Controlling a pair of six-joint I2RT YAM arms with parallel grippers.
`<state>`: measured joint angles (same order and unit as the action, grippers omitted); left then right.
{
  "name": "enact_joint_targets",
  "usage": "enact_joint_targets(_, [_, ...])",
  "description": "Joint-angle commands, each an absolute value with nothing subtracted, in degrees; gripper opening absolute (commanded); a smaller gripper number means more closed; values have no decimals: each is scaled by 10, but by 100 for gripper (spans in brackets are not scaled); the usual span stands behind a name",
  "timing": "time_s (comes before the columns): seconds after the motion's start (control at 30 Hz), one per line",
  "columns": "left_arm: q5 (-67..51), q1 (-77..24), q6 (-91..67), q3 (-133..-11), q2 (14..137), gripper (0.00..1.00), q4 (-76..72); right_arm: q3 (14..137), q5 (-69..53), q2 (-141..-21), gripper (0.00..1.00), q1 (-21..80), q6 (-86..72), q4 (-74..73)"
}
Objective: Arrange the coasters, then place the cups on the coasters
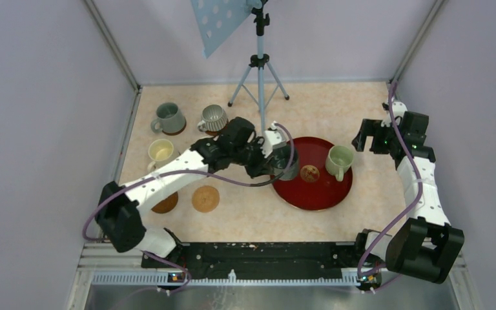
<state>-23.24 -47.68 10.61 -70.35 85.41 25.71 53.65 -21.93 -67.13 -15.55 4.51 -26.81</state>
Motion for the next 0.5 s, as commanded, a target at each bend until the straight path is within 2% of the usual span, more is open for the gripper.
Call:
enact_joint_targets(0.0, [-331,-418,177,-641,752,0,307,553,-233,-670,92,-160,53,-262])
enact_joint_targets(0.1, [-355,-378,214,-595,688,0,343,554,-237,-674,92,-160,54,-262])
enact_joint_targets(0.33, [-327,-288,255,-496,563,0,398,554,-244,-685,92,-159,56,-263])
enact_joint_targets(0.47, [-327,-211,291,-482,512,0,402,554,-246,-688,92,-160,57,-265])
